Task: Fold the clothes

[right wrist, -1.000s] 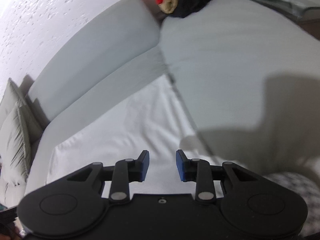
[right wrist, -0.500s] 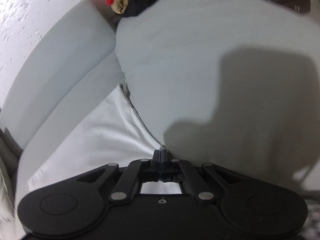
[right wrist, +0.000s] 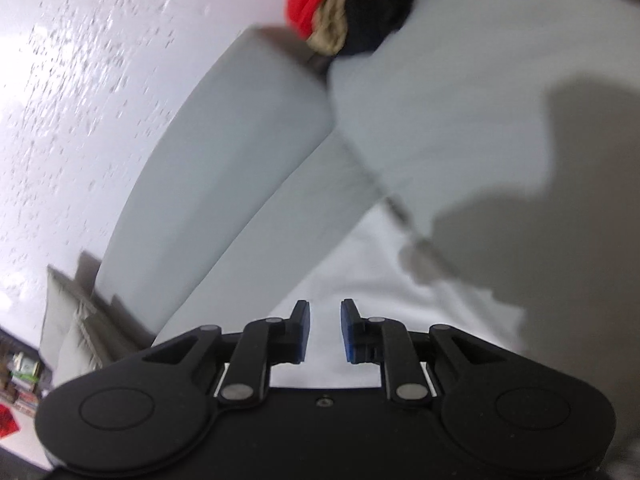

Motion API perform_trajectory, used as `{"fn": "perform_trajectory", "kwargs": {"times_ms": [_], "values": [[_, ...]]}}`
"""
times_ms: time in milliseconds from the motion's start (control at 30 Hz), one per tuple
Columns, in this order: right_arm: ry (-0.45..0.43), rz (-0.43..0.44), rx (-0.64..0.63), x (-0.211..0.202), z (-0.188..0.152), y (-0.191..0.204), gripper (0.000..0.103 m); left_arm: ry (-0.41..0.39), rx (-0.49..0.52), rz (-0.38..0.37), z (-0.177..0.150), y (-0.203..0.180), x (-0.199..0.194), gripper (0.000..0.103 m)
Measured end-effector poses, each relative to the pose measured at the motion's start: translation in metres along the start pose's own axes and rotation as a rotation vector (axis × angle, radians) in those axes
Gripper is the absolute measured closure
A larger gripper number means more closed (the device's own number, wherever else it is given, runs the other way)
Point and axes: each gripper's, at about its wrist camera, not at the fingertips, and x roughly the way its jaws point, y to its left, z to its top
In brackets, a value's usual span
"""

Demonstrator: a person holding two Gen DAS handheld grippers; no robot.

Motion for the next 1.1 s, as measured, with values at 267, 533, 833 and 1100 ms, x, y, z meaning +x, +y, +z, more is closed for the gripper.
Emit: {"fn": "perform_trajectory", "kwargs": {"times_ms": [267, 533, 833, 1100], "values": [[-0.076, -0.136, -0.033, 0.05, 0.02, -0.032, 0.097, 0.124, -0.1, 0.367, -0.019, 0.039, 0.09, 0.046], [-0.237, -0.298, -0.072, -0.005, 0.015, -0.02, 0.092, 0.207, -0.063, 0.56, -0.044, 0.075, 0.06, 0.045], [-0.004, -0.182, -0.329, -0.08, -0.065, 0.036, 0.075, 0.116, -0.066, 0.138, -0.07, 0.046, -0.042, 0.05], [0.11, -0.365, -0.527, -0.093, -0.122, 0.043, 0.075, 0.189, -0.048, 0.175, -0.092, 0.03, -0.064, 0.048]]}}
